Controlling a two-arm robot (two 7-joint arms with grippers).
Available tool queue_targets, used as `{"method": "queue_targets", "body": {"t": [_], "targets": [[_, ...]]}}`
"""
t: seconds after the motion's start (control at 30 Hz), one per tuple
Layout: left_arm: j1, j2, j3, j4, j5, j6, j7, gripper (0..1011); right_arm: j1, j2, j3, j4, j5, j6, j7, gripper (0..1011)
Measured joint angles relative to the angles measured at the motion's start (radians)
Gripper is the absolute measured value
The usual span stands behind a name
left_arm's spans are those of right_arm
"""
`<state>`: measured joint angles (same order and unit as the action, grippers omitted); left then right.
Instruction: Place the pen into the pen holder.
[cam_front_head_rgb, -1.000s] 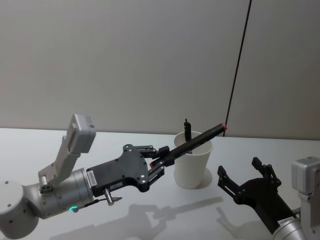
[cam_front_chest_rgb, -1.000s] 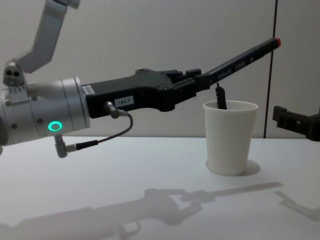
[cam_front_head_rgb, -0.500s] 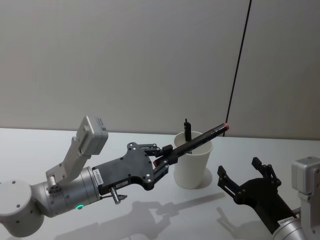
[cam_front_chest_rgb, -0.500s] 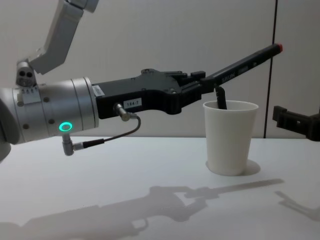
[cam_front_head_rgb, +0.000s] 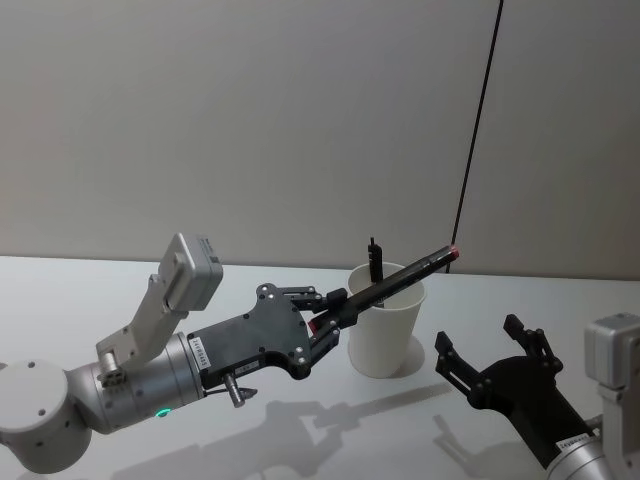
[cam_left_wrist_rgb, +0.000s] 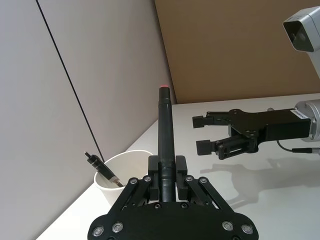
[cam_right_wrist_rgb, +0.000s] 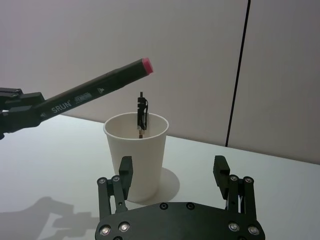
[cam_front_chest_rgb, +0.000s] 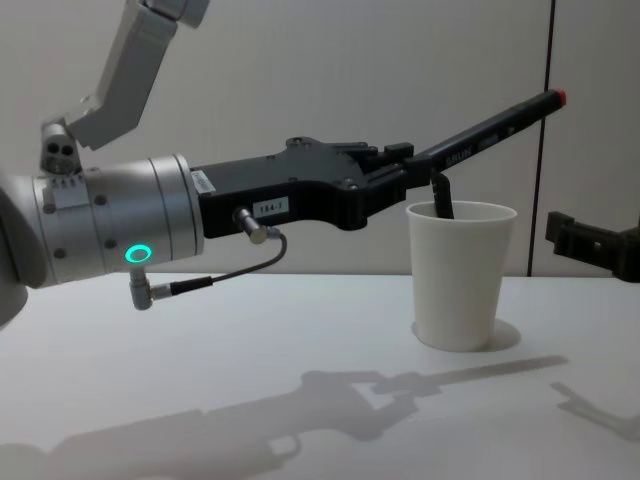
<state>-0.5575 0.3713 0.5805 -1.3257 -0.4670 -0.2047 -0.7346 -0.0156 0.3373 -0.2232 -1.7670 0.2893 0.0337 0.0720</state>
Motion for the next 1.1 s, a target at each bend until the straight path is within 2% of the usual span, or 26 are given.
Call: {"method": "queue_targets", "body": {"t": [0.17,0.43,0.7,0.83,0.93,1.07,1.1], "targets": [[0.0,0.0,0.001,0.0,0.004,-0.001,0.003,197,-0.003,0.004,0.009,-0.003,0.017,-0.002,0.021,1001],[-0.001,-0.001,0.001,0.0,0.007,-0.002,0.006,197,-0.019,0.025,0.035,-0.018,0.073,-0.004,0.087,1001],[-0.001,-0.002,0.002,0.0,0.008,-0.003,0.007,197,-0.04,0.049,0.07,-0.039,0.178,0.021,0.174,1001],[-0.001,-0.002,0.002,0.0,0.009,-0.003,0.008,197,-0.046,0.055,0.087,-0.046,0.248,0.051,0.216,1001],[-0.001,-0.002,0.002,0.0,0.009,-0.003,0.008,197,-0.047,0.057,0.096,-0.048,0.282,0.068,0.232,1001],[-0.001,-0.002,0.002,0.0,0.01,-0.003,0.008,197,-0.045,0.056,0.109,-0.049,0.355,0.109,0.263,1001],[-0.001,-0.002,0.002,0.0,0.01,-0.003,0.008,197,-0.045,0.056,0.109,-0.049,0.355,0.109,0.263,1001]]}}
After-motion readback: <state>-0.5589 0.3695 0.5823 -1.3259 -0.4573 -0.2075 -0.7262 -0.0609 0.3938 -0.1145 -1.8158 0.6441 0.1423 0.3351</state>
